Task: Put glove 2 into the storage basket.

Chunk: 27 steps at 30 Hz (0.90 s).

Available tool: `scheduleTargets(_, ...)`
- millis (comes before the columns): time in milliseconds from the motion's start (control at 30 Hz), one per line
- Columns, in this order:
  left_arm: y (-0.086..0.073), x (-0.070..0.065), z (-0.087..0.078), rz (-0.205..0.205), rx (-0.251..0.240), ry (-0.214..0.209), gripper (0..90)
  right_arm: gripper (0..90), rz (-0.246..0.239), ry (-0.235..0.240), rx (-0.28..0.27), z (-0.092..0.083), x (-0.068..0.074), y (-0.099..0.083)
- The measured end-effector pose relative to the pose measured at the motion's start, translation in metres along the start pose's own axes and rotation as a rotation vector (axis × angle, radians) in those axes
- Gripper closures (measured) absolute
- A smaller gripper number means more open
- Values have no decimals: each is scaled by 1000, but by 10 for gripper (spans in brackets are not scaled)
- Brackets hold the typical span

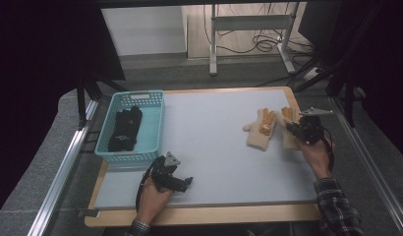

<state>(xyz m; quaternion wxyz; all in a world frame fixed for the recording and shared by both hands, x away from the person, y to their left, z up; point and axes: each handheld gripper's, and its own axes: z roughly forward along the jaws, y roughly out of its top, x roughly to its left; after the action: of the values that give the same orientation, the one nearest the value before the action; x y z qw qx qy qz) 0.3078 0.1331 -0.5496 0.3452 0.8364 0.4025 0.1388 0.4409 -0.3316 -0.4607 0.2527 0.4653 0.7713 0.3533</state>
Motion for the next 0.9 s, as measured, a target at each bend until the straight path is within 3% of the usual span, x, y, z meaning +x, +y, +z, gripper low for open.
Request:
scheduleTargets(100,0,0,0,0,0,0,0,828,-3,21,-13,-4,6,4)
scheduleTargets(267,0,0,0,1,1,0,0,826,-36,85,-43,-10,31,15)
scheduleTargets(333,0,0,0,1,1,0,0,826,-54,127,-51,-9,48,20)
scheduleTargets(367,0,0,0,1,1,0,0,826,-54,127,-51,-9,48,20)
scheduleTargets(700,0,0,0,1,1,1,0,825,-109,277,-62,4,109,30)
scheduleTargets(900,0,0,0,4,1,1,0,821,-165,337,-50,13,149,32)
